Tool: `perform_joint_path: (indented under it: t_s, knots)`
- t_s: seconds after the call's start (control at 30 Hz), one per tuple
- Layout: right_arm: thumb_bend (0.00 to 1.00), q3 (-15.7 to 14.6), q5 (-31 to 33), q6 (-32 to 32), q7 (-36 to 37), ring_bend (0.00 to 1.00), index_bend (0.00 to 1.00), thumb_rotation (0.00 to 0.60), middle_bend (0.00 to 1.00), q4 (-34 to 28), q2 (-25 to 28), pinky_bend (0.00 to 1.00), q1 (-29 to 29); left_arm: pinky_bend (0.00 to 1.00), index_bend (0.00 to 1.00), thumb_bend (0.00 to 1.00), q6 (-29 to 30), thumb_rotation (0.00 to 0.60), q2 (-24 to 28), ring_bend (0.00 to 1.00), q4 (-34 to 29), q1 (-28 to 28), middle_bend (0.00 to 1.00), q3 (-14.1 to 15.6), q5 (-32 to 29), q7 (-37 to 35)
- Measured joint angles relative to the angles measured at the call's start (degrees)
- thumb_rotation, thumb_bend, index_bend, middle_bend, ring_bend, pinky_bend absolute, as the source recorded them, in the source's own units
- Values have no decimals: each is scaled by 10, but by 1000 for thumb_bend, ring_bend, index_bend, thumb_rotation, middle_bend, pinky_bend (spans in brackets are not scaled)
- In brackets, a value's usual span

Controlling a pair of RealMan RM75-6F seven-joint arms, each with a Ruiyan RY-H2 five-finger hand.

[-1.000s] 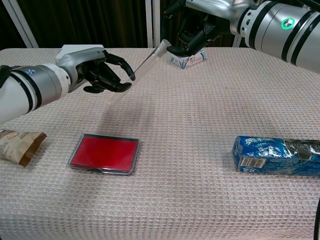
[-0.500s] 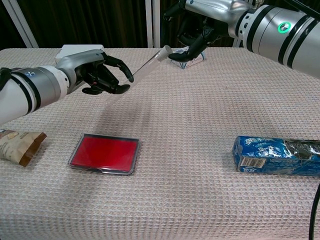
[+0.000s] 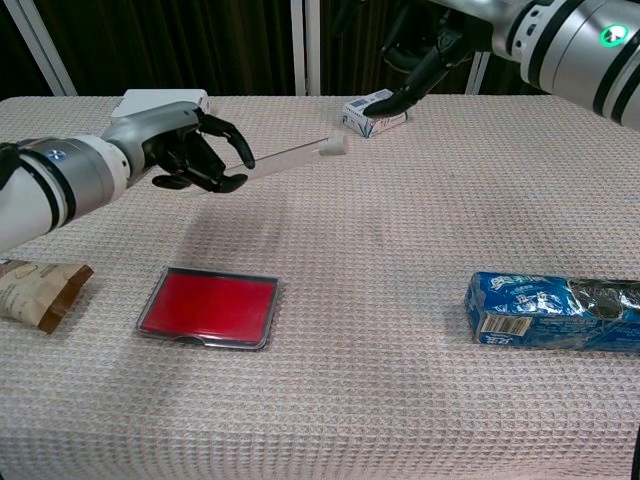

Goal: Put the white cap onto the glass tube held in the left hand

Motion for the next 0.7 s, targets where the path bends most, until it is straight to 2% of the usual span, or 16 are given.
perform_joint_path:
  t_s: [0.17, 0.4, 0.6, 0.7]
  knots:
    - [40, -13, -8, 37, 13, 1000, 275, 600, 924, -16, 37, 1000, -42, 1000, 597, 536, 27, 600, -12, 932, 30, -2, 947, 12, 2, 51]
    - [40, -43, -17, 78, 47, 1000, 274, 600, 924, -21, 78, 1000, -104, 1000, 562, 534, 64, 600, -62, 928, 104, -16, 944, 29, 7, 145]
    - [53, -55, -18, 89, 85, 1000, 255, 600, 916, -7, 94, 1000, -136, 1000, 406, 500, 68, 600, -79, 918, 123, -23, 933, 33, 3, 190]
    - [53, -58, -19, 94, 97, 995, 232, 600, 899, -4, 100, 1000, -148, 1000, 283, 427, 67, 600, -78, 901, 120, -24, 916, 35, -2, 211]
